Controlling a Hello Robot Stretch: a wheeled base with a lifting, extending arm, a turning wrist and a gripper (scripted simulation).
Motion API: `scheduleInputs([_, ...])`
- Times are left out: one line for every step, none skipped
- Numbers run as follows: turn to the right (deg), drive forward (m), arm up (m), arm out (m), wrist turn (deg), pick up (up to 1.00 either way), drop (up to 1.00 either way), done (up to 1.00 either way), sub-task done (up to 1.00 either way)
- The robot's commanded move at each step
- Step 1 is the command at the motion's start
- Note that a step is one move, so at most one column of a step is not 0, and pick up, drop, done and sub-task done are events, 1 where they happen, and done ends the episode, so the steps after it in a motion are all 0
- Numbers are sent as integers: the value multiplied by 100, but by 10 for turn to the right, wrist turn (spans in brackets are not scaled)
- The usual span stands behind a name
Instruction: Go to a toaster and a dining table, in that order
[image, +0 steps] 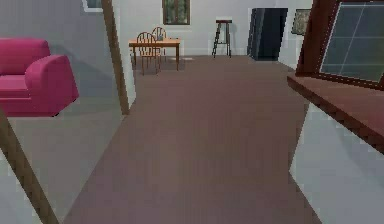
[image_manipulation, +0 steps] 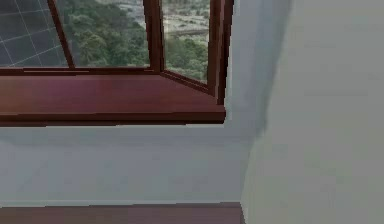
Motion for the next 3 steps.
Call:
scheduleInputs([0,5,0,0,0,0,0,0,0])
scheduleInputs([-60,0,0,0,0,0,0,0,0])
scheduleInputs([0,100,0,0,0,0,0,0,0])
